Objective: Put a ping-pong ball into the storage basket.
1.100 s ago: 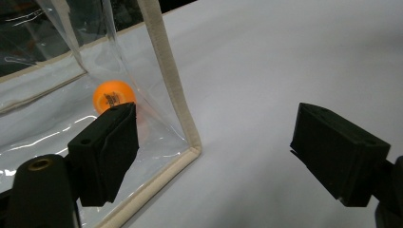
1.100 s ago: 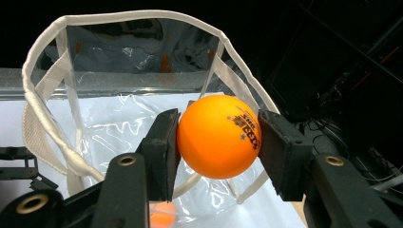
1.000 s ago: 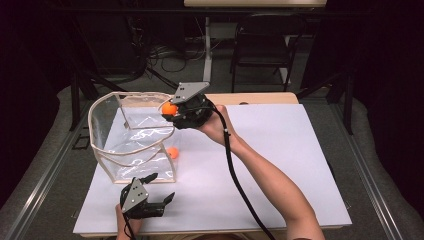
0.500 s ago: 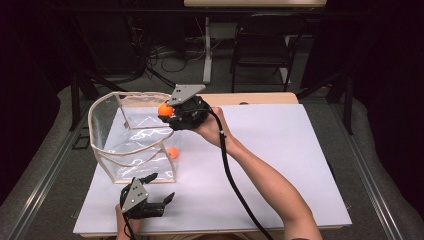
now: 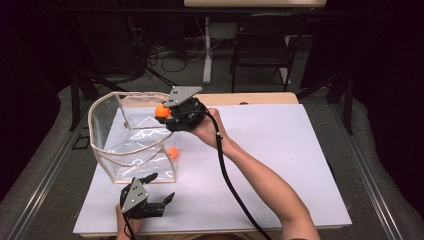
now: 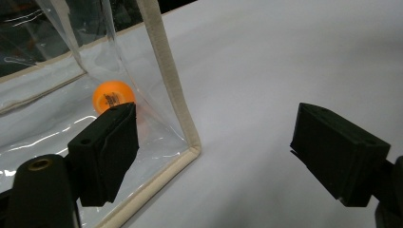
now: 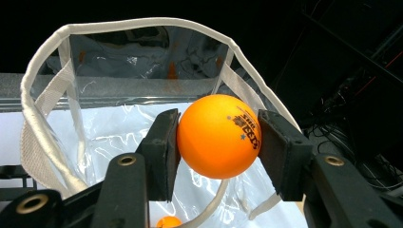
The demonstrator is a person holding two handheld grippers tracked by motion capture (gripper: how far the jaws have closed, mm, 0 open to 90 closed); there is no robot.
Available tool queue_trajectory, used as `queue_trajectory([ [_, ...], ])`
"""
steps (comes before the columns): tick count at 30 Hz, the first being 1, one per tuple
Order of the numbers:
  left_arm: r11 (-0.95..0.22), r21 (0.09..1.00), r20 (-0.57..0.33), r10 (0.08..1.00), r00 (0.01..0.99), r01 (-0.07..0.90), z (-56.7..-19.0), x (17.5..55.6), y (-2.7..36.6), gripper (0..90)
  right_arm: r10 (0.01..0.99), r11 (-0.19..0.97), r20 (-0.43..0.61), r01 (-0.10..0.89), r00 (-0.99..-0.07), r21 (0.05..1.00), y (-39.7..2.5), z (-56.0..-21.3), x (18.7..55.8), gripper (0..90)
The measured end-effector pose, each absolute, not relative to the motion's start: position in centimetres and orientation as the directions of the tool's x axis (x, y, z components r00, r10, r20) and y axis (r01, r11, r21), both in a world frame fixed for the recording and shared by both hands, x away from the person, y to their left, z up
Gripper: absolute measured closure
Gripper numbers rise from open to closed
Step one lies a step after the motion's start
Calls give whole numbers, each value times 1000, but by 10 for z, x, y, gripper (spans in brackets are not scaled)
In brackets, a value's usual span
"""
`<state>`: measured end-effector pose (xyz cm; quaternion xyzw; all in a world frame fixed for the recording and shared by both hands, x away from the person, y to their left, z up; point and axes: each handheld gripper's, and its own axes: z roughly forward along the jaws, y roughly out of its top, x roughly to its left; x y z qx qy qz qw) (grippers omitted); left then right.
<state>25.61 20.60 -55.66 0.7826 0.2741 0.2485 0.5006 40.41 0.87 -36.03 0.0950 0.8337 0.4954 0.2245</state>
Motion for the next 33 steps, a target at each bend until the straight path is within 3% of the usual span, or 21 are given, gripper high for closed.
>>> queue_trajectory([
  [33,-350,919,116,677,727,180,-557,256,206,159,361,535,-264,-34,-895,844,29,-375,409,507],
])
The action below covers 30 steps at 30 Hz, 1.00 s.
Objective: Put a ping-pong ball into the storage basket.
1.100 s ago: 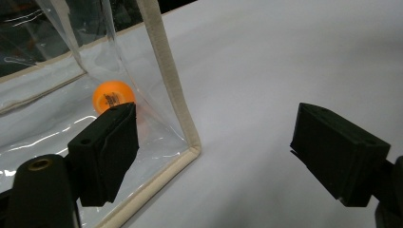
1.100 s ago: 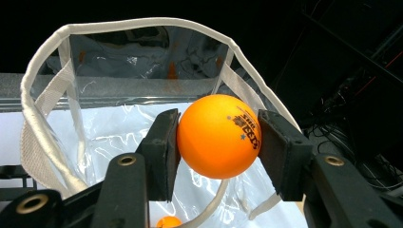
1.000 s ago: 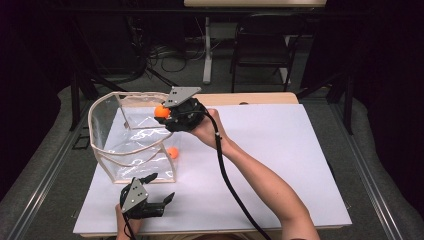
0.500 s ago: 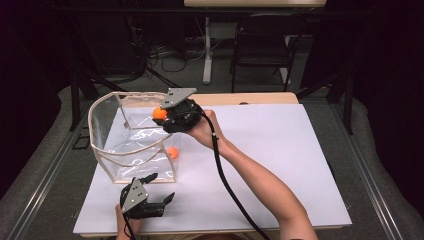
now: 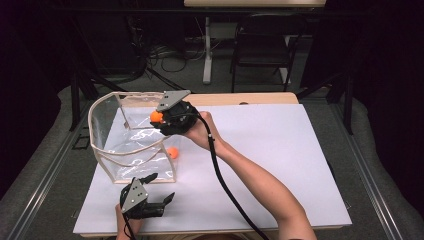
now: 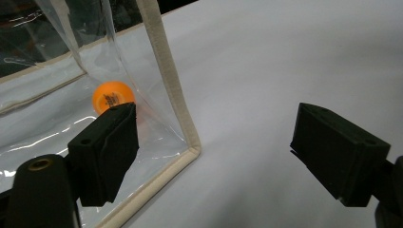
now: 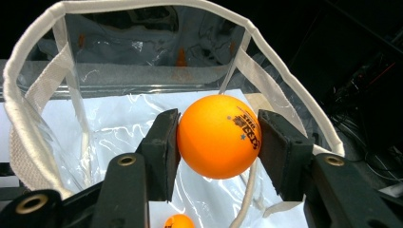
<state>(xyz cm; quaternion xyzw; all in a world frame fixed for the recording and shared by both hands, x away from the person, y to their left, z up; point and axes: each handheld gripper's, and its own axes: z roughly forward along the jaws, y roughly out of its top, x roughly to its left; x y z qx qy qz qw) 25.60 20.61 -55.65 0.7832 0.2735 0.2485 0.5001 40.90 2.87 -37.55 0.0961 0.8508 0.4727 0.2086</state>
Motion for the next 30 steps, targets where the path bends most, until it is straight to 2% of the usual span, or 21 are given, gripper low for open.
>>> queue_trajectory([
  [14,-346,921,113,678,727,180,-557,256,207,159,376,552,-253,-4,-892,834,30,-381,412,494],
  [24,-349,920,114,678,726,181,-557,256,206,159,419,517,-181,70,-890,853,16,-376,416,203],
  [27,-348,920,114,679,725,182,-557,256,206,159,417,503,-159,82,-895,860,10,-375,416,149],
  [30,-350,919,115,678,726,181,-557,256,206,159,412,492,-144,86,-900,866,4,-373,417,134],
])
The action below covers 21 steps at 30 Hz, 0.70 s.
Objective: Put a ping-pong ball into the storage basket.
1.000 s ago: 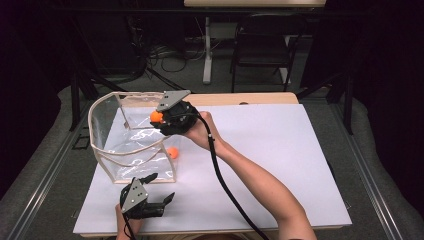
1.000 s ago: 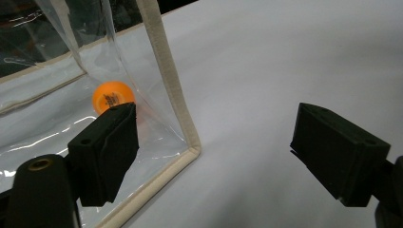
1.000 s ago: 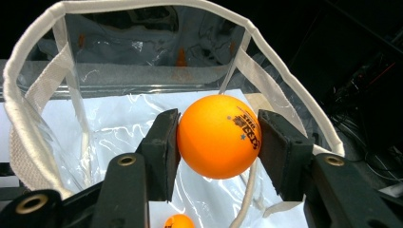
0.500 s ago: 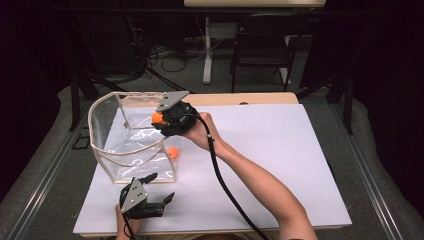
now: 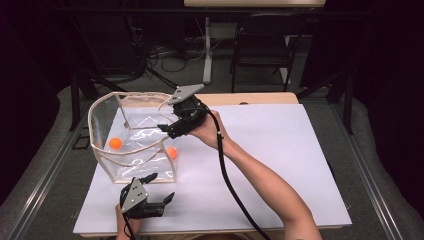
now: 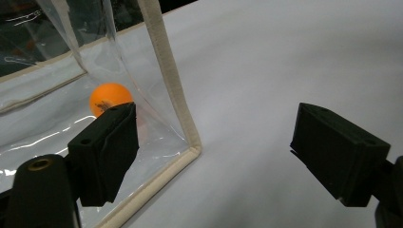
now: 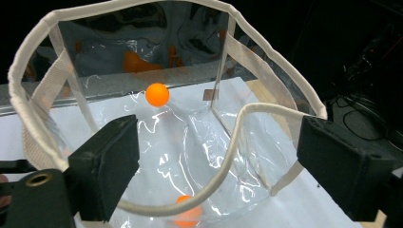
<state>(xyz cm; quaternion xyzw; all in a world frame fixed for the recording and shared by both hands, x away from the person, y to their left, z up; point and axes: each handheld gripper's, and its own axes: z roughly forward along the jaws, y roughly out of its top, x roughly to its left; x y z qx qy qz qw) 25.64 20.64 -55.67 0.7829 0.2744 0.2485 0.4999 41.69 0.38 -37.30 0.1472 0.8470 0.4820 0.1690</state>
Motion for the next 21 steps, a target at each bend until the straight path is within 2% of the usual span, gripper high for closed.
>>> queue_trajectory([
  [8,-348,919,113,680,724,184,-557,257,206,159,402,481,-124,94,-907,872,-10,-372,416,61],
  [21,-342,920,107,689,717,192,-557,258,206,159,388,500,-106,112,-916,859,-25,-380,413,32],
])
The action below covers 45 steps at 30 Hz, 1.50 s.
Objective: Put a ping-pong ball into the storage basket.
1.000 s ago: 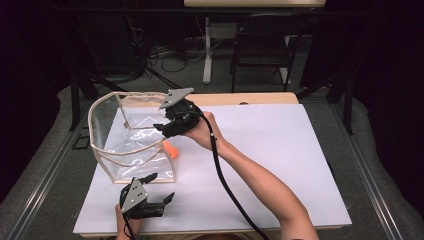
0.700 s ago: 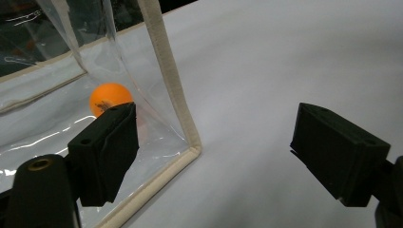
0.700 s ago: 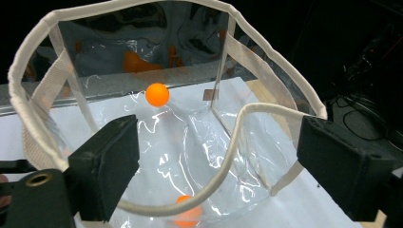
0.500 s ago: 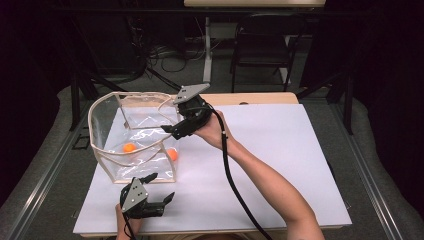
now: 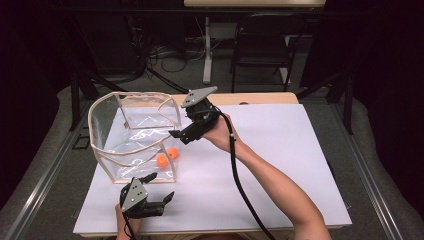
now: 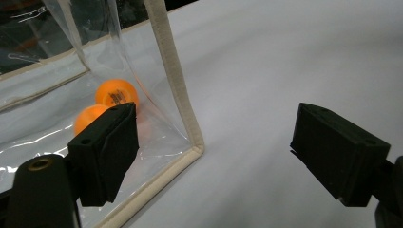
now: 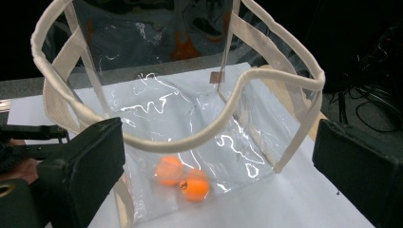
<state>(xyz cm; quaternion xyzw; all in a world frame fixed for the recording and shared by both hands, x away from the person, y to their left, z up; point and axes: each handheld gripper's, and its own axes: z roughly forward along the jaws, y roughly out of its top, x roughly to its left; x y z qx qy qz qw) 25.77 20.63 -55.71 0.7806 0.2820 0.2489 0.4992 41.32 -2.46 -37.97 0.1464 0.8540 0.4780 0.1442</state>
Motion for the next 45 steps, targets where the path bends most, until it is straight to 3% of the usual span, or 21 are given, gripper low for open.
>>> queue_trajectory([
  [45,-345,919,109,683,722,188,-557,256,206,159,459,580,-95,217,-883,785,-105,-444,392,0],
])
